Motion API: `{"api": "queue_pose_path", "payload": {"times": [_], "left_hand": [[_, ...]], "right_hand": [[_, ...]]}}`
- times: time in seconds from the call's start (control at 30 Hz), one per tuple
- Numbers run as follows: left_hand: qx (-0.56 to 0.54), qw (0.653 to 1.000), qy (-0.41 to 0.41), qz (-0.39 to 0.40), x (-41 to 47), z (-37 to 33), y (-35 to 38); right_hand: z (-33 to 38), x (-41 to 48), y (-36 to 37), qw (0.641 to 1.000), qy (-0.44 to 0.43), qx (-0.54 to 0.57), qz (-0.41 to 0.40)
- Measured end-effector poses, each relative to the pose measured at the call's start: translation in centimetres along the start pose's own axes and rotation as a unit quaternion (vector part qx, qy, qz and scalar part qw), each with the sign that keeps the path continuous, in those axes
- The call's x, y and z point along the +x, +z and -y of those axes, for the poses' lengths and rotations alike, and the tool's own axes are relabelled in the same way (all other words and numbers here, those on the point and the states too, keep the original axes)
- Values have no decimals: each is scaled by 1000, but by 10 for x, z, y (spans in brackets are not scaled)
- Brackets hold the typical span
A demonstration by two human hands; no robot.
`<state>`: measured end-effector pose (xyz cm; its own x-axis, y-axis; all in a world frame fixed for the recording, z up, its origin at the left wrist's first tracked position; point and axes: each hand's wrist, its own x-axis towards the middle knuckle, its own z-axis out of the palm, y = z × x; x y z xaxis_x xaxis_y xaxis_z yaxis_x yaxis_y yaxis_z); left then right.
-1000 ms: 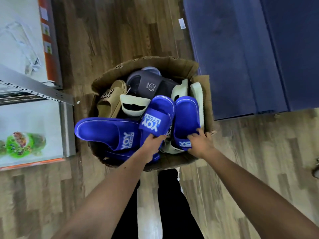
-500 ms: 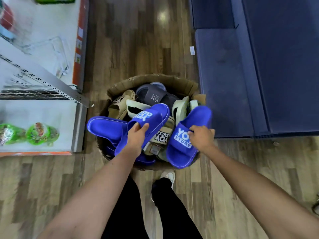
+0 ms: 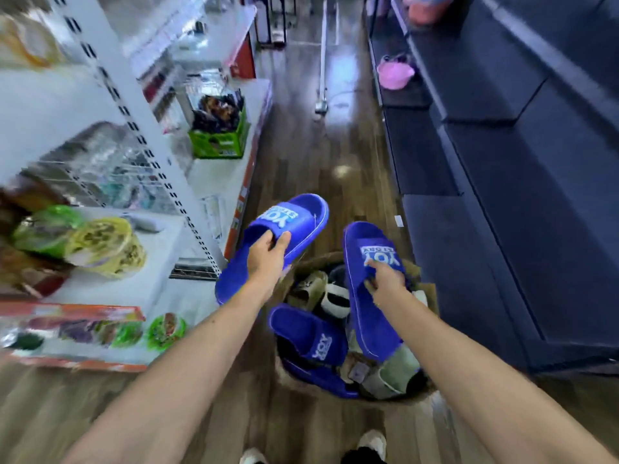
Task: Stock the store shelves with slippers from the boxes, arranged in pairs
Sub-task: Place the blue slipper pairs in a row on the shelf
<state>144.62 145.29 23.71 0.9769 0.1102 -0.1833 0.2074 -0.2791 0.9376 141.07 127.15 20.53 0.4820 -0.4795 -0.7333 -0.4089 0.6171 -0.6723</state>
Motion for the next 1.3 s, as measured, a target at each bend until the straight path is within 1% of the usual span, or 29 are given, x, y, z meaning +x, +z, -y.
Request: {"api": "queue_pose_path", "payload": {"times": [0.03,0.07,0.1,0.13,0.17,0.23,0.3,0.37,0.4,0.5,0.57,0.67,0.8,0.9,1.0,1.13,1.23,1.3], "left_hand": [[24,1000,14,2,2,-5,-17],[46,999,26,7,4,-7,-31],[65,997,40,19,7,-11,-55],[84,995,48,33,9,-15,-72],[102,993,46,46,12,-17,-76],[130,989,36,61,18,-20,-80],[160,984,37,75,24,-25,-83],[190,975,72,94,38,-37,-80],[201,970,90,101,45,-46,-74],[225,955,140,135,59,-74,-45],[266,931,191,163,68,-88,-20],[307,894,257,202,82,-110,24],[337,848,327,248,94,-152,93],[350,804,380,294,93,-181,146],[351,756,426,351,82,-206,195],[314,704,479,420,60,-242,254],[278,662,525,457,42,-269,294],[260,625,557,480,31,-286,319]], "right_hand": [[2,-17,20,999,4,49,13],[2,-34,37,997,-5,76,28],[-4,-55,60,994,-27,92,51],[-8,-70,76,992,-53,83,74],[-8,-78,85,991,-83,56,91],[-8,-88,95,983,-147,-34,108],[-5,-91,97,964,-199,-131,117],[6,-95,100,936,-254,-213,116],[14,-94,100,915,-286,-266,105],[39,-80,98,832,-354,-424,49],[59,-72,93,794,-368,-483,13],[97,-55,75,768,-376,-517,-33],[152,-29,31,760,-376,-525,-76],[180,-18,-15,745,-366,-550,-96],[200,-20,-60,750,-337,-555,-127],[227,-31,-116,746,-325,-539,-217],[246,-35,-148,725,-335,-523,-298],[261,-35,-162,721,-334,-497,-349]]}}
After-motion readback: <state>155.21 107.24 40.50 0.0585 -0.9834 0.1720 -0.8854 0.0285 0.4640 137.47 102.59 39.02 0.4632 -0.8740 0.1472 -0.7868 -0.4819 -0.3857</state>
